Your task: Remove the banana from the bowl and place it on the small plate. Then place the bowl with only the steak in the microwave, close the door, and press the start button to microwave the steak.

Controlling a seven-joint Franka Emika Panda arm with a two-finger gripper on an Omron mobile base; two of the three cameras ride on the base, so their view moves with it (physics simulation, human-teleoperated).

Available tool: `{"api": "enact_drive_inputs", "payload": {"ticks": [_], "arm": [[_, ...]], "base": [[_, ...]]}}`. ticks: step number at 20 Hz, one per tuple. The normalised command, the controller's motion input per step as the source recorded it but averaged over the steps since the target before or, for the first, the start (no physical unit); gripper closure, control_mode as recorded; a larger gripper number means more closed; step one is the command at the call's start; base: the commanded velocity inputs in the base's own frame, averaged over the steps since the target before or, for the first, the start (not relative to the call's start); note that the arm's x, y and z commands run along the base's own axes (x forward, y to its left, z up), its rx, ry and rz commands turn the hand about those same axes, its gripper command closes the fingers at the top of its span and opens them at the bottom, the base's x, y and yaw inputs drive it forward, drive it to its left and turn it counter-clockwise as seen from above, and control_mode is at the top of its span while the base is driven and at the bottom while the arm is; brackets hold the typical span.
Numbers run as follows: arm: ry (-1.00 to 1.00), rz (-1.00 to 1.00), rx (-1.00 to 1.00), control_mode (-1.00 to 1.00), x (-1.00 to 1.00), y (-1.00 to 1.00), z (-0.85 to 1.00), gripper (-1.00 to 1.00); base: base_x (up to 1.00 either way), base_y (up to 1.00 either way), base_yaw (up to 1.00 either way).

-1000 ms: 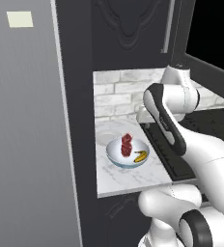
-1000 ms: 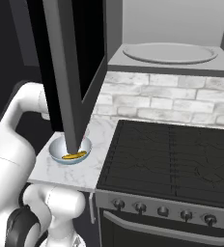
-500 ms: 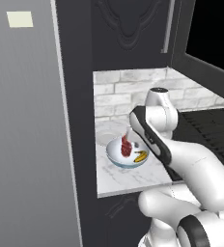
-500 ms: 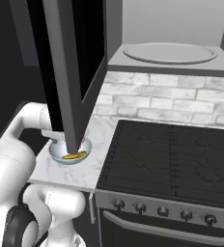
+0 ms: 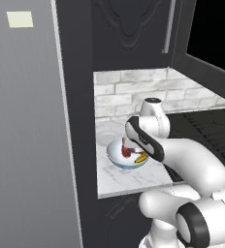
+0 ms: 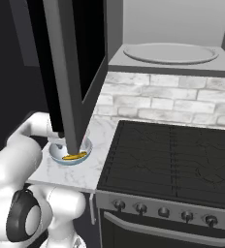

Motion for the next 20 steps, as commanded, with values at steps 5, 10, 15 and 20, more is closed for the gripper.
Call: {"api": "enact_drive_inputs", "payload": {"ticks": [5,10,15,20], "arm": [[0.06,0.00,0.00,-1.00,0.38,0.00,-0.27,-1.00],[0.01,0.00,0.00,-1.00,0.14,0.00,-0.33,-1.00],[0.00,0.00,0.00,-1.00,-0.06,0.00,-0.25,-1.00],[0.00,0.00,0.00,-1.00,0.00,0.00,-0.28,-1.00]], "base": [[0.00,0.00,0.00],[0.00,0.00,0.00],[0.00,0.00,0.00],[0.00,0.00,0.00]]}}
